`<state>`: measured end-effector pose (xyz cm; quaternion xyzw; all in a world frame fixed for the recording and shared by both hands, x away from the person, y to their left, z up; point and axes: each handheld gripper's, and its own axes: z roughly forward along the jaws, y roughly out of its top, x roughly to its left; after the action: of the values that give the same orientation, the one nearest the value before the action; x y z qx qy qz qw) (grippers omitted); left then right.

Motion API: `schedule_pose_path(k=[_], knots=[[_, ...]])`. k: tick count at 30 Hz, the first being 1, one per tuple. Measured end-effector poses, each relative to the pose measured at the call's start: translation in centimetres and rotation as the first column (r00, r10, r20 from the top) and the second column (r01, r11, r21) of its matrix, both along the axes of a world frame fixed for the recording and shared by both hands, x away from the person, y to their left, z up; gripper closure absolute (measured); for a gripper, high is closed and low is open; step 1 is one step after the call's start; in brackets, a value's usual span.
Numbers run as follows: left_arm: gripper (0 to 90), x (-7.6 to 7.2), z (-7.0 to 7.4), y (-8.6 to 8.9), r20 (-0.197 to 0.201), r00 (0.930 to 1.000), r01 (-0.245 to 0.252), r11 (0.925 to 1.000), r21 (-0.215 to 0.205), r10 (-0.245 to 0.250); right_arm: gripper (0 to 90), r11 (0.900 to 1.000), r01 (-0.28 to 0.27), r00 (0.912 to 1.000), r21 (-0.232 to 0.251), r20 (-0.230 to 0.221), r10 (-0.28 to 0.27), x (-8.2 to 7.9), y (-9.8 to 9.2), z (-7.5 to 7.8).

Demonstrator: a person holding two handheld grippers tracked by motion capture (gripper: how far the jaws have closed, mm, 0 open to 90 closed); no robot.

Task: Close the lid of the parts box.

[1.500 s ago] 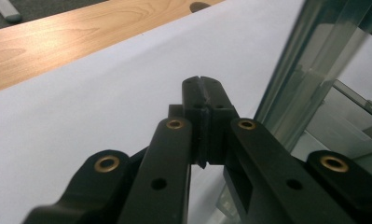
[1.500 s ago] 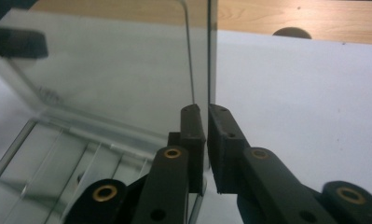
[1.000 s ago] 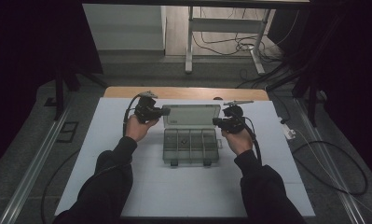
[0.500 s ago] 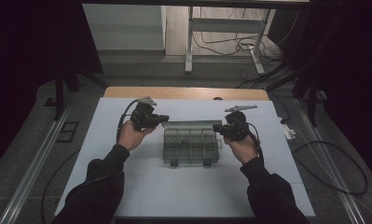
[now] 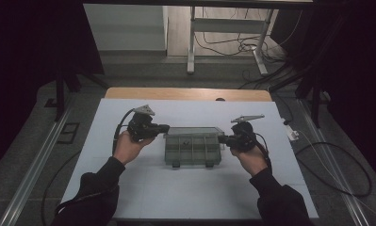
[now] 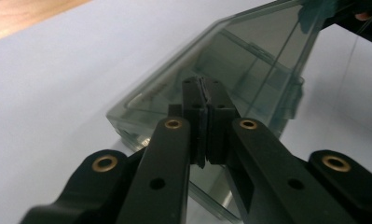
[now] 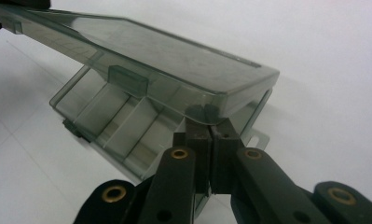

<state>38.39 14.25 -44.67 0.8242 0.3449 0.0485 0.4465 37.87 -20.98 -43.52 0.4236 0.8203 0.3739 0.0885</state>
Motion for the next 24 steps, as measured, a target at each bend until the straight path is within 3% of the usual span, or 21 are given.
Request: schedule_pose_path(k=[3,16,24], knots=[[88.0,-0.7,-0.2,0.1,-0.008,1.0,-0.001,0.9999,-0.015,0.001,87.9,1.0,-0.001,1.0,-0.003,-0.007,0.001,-0.4,-0.1,-0.3],[87.4,-3.1,-1.6,-0.5,-0.046,0.9989,0.006,0.9999,-0.01,-0.007,88.1,0.997,-0.036,0.9989,-0.066,-0.034,0.034,-2.1,-0.4,-1.9],[87.1,-4.1,-2.6,-1.1,-0.057,0.9984,0.01,0.9993,0.035,-0.008,88.1,0.996,-0.052,0.997,-0.077,-0.062,0.047,-3.4,-1.0,-2.8]])
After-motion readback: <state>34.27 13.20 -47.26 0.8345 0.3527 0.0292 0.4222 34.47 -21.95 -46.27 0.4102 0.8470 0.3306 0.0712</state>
